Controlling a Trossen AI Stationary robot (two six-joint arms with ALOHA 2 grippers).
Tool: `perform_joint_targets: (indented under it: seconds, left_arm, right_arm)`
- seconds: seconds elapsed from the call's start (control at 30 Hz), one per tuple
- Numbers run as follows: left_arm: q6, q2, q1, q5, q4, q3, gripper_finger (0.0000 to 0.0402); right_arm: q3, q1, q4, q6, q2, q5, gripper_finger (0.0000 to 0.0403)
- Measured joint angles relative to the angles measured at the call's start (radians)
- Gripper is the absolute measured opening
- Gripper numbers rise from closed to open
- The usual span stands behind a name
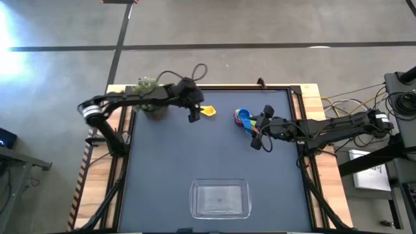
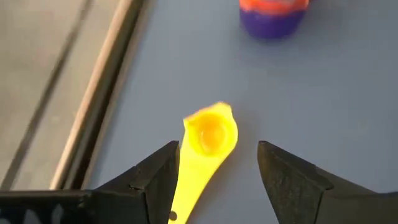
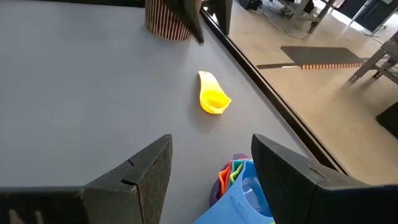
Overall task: Nest measuring cups in basket
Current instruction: Stack the yellow measuring cup on the blue measuring cup
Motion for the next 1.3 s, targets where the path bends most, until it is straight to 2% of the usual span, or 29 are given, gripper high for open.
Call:
perform_joint_targets:
  seconds: [0.2,0.37,0.67,1.1,1.3]
  left_arm:
    - [0.079,0.195,0.013,-0.012,-0.234,0.21,0.0198]
    - [0.158,0.269,0.037,-0.013,-0.33,0.299,0.0198]
    - [0.242,0.343,0.073,-0.04,-0.374,0.304,0.0202]
    - [0.272,0.344,0.088,-0.071,-0.367,0.306,0.0267]
    - [0.291,0.333,0.09,-0.103,-0.432,0.31,0.0274]
  right_arm:
    - [-0.001,0.0,-0.005,0.009,0.0,0.0,0.021]
    - [-0.005,0.0,-0.005,0.006,0.0,-0.002,0.021]
    - [-0.026,0.0,-0.004,0.001,0.0,-0.002,0.021]
    - [-0.052,0.0,0.049,0.001,0.0,-0.002,0.021]
    - [-0.052,0.0,0.048,0.0,0.0,-0.002,0.021]
